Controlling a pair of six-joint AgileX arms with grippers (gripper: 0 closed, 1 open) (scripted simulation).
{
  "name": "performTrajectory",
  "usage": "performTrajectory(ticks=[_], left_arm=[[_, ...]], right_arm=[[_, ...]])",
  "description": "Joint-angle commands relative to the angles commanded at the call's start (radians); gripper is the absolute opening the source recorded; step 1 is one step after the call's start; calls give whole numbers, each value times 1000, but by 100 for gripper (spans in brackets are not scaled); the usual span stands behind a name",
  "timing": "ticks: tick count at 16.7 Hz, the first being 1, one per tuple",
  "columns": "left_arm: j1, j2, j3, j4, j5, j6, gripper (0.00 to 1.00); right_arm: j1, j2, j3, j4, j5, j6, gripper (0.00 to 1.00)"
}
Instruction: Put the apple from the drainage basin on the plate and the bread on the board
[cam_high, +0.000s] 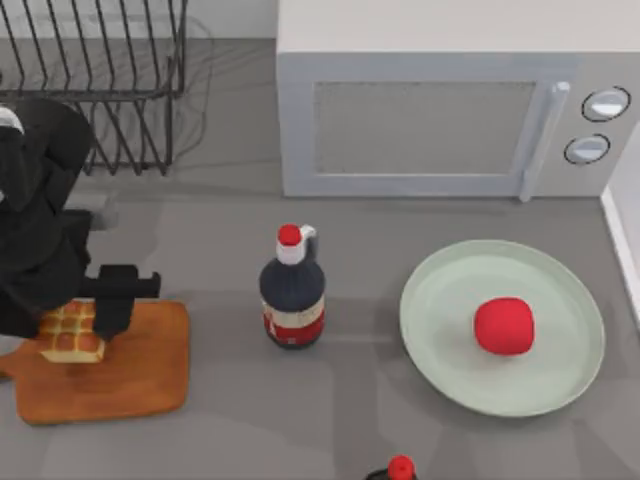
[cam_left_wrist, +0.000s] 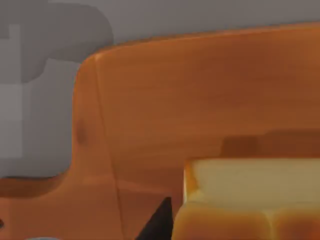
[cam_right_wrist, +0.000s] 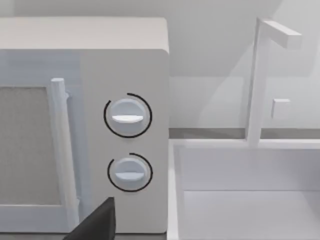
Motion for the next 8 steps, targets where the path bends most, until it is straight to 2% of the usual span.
performTrajectory(ticks=[6,8], left_arm=[[0,13,-13,7,0,0,0],[0,13,-13,7,0,0,15]], right_arm=[[0,0,0,0,0,0,100],[0,0,0,0,0,0,100]])
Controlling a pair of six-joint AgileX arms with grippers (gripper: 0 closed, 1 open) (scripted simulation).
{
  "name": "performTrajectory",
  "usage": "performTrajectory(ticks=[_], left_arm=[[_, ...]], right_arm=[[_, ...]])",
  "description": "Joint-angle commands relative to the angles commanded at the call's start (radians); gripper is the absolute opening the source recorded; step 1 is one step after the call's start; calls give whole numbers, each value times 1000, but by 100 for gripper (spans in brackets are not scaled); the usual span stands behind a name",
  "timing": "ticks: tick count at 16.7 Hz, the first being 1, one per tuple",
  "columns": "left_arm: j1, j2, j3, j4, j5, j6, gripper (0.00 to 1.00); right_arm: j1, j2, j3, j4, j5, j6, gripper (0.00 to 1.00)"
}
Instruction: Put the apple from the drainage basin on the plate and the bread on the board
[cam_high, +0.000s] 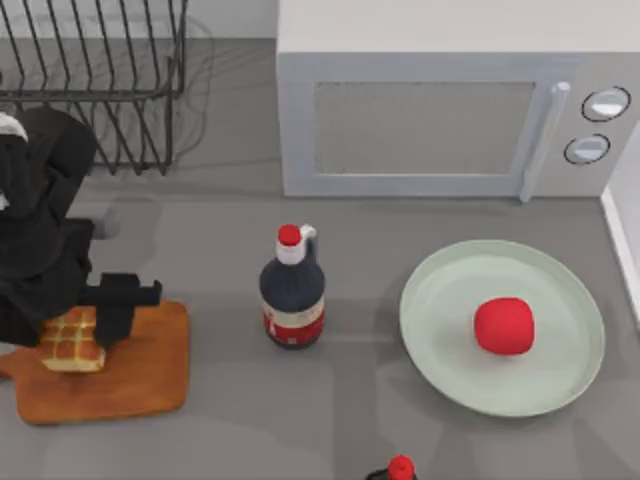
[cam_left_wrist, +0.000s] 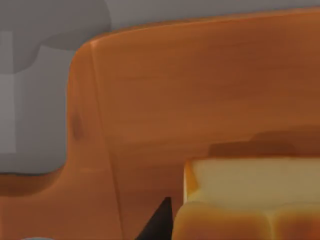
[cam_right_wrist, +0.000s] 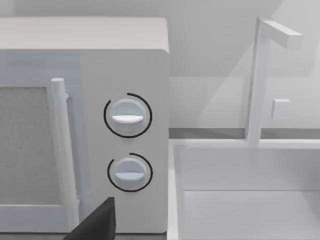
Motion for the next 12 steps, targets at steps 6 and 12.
performTrajectory(ticks=[6,12], left_arm=[[0,0,0,0,0,0,60],[0,0,0,0,0,0,100]], right_arm=[[0,0,0,0,0,0,100],[0,0,0,0,0,0,100]])
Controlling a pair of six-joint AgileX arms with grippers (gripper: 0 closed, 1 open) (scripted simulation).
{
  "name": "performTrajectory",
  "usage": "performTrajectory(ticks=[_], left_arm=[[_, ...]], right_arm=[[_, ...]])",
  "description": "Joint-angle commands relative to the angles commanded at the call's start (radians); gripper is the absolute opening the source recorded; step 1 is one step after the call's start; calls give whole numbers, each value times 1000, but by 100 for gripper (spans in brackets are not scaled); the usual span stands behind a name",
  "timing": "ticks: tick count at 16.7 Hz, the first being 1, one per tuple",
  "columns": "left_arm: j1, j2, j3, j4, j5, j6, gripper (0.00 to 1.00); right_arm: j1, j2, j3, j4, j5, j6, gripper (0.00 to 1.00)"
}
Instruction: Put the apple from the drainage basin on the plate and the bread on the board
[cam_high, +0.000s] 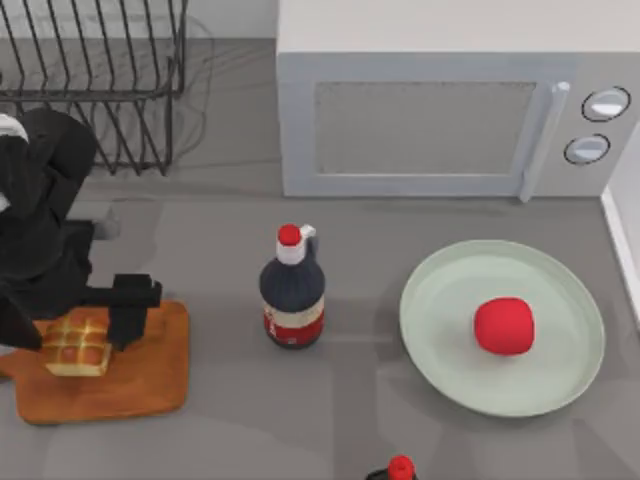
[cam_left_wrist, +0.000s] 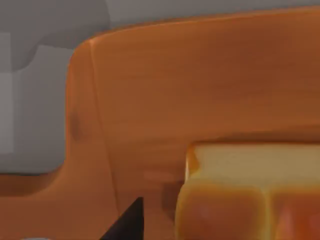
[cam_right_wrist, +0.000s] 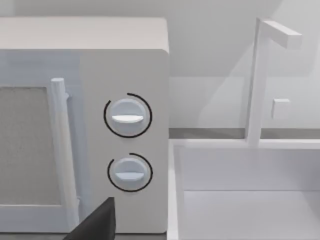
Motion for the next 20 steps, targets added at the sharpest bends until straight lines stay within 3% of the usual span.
performTrajectory(ticks=[11,20], left_arm=[[2,-27,-8,12,0,4,100],[46,-488,-270,227,5,55,100]], right_arm=[[0,0,0,0,0,0,100],[0,0,0,0,0,0,100]])
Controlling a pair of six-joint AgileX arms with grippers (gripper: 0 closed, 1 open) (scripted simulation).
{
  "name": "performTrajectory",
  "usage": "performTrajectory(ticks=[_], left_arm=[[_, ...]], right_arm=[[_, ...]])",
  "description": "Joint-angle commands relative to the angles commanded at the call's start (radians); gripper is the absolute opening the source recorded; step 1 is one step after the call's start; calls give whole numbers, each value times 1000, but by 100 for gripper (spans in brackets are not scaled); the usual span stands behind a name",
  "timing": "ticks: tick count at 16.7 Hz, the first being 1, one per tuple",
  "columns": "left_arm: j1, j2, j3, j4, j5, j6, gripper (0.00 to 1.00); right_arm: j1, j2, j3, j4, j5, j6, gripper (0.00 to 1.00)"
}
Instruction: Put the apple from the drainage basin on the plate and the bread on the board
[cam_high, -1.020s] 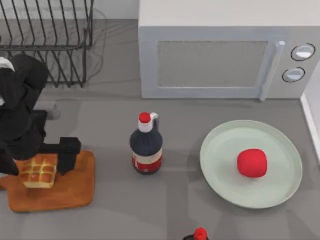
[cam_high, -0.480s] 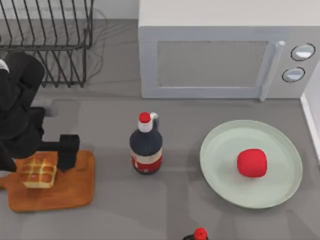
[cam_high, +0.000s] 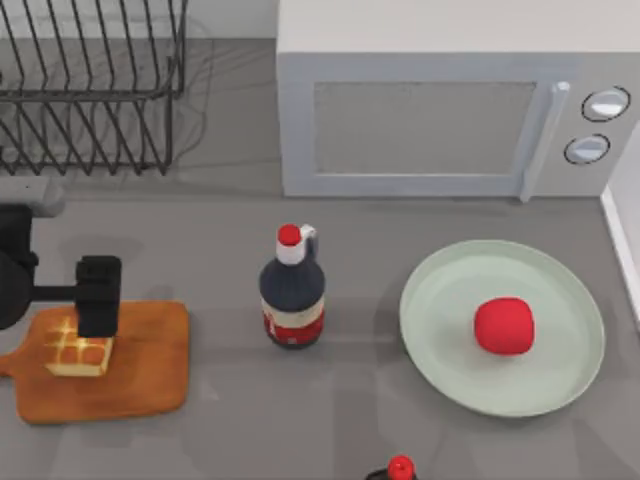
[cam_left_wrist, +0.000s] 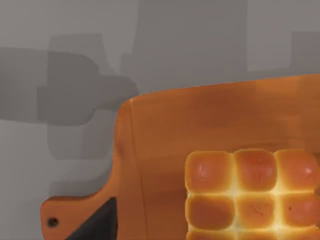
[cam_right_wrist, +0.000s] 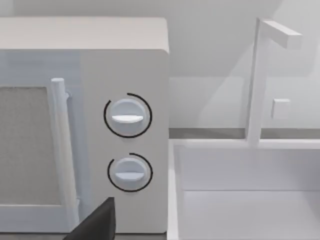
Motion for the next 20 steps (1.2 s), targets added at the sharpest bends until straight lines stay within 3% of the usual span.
performTrajectory(ticks=[13,20], left_arm=[[127,-1066,-594,496,1,94,100],[150,-1229,-700,582,0,111,100]], right_arm=[[0,0,0,0,0,0,100],[0,0,0,0,0,0,100]])
